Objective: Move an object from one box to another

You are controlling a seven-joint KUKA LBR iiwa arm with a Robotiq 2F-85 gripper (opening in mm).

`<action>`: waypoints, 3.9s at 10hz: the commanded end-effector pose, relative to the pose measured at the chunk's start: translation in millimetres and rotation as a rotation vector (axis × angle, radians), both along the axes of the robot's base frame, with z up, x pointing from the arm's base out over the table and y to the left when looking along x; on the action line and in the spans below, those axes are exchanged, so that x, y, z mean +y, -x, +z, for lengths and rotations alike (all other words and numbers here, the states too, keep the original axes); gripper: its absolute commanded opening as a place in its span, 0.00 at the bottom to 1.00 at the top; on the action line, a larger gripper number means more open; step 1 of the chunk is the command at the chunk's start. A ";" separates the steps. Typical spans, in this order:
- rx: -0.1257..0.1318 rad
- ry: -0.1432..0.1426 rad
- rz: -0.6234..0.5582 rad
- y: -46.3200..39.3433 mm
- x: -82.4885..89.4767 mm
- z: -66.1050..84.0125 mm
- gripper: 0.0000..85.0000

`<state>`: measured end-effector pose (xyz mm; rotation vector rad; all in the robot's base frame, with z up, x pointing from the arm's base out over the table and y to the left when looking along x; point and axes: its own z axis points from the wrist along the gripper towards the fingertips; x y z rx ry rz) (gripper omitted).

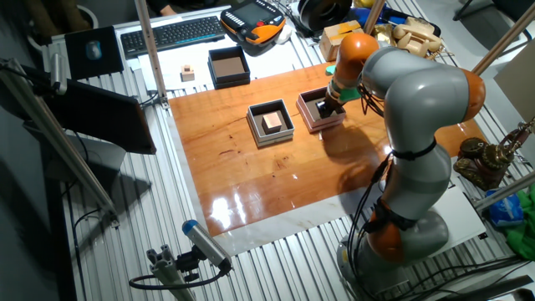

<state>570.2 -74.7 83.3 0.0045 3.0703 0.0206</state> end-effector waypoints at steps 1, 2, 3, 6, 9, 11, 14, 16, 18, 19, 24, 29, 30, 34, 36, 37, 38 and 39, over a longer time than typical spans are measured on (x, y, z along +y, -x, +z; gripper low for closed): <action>0.000 -0.002 0.002 -1.3 -1.8 -0.9 0.00; 0.000 -0.002 0.003 -2.5 -3.4 -1.2 0.00; -0.001 0.004 0.000 -2.7 -3.4 -1.7 0.00; -0.003 0.001 -0.002 -3.4 -3.6 -11.1 0.00; 0.003 0.004 0.000 -3.6 -3.8 -11.6 0.00; -0.003 -0.001 -0.008 -3.4 -3.3 -16.2 0.00; -0.012 -0.013 -0.017 -3.9 -2.5 -18.6 0.00; -0.018 -0.011 -0.019 -4.1 -1.5 -18.8 0.20; -0.021 -0.007 -0.017 -4.1 -1.5 -19.1 0.40; -0.026 -0.004 -0.017 -4.1 -1.5 -20.2 0.40; -0.046 0.014 -0.017 -4.5 -2.2 -23.0 0.60; -0.038 0.006 -0.029 -8.3 1.0 1.4 0.60; -0.038 -0.006 -0.028 -8.8 1.5 9.7 0.60; -0.004 -0.036 -0.003 -14.6 15.4 41.6 0.20; 0.014 -0.022 0.003 -17.5 28.0 59.1 0.00; 0.014 -0.023 0.005 -18.8 34.8 65.3 0.00; 0.009 -0.023 0.005 -21.0 43.9 70.4 0.00; -0.004 -0.017 0.008 -22.8 56.2 77.3 0.00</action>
